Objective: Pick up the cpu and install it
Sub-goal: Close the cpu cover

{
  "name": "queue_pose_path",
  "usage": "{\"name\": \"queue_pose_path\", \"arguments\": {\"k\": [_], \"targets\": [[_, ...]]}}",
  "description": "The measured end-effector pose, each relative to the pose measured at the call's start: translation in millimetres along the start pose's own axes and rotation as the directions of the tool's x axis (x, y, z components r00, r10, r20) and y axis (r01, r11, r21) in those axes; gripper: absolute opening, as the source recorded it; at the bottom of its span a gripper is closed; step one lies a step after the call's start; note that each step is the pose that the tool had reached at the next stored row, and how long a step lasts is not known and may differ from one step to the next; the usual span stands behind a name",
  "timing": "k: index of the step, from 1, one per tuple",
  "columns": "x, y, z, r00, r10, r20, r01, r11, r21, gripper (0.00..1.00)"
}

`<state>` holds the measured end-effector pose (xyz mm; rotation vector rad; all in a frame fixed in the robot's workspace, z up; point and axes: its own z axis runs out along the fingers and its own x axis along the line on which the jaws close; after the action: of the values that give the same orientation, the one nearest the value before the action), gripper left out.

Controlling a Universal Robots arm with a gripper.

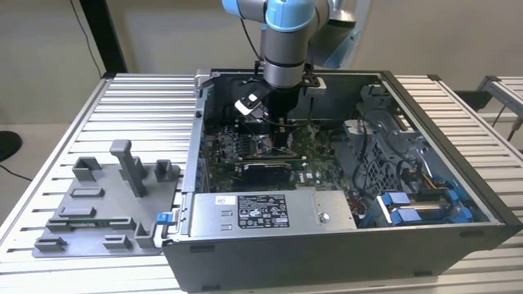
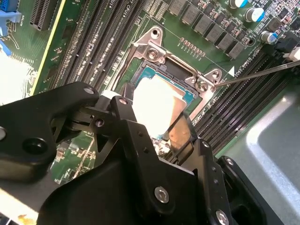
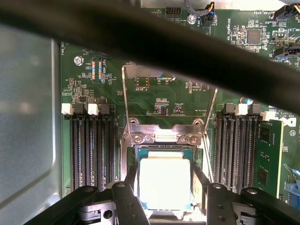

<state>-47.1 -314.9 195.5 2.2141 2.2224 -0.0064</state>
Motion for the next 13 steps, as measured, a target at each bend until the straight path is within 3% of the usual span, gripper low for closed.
{"name": "queue_pose_path", "arguments": {"k": [5, 6, 10, 13], "targets": [[0.0, 0.0, 0.1, 1.0000, 0.000, 0.0000, 0.000, 1.0000, 0.0000, 0.00], [0.1, 0.0, 0.2, 1.0000, 0.000, -0.0009, 0.000, 1.0000, -0.0001, 1.00], [0.0, 0.0, 0.0, 1.0000, 0.000, 0.0002, 0.000, 1.0000, 0.0000, 1.00], [0.0, 0.0, -6.0, 1.0000, 0.000, 0.0002, 0.000, 1.0000, 0.0000, 1.00]]}}
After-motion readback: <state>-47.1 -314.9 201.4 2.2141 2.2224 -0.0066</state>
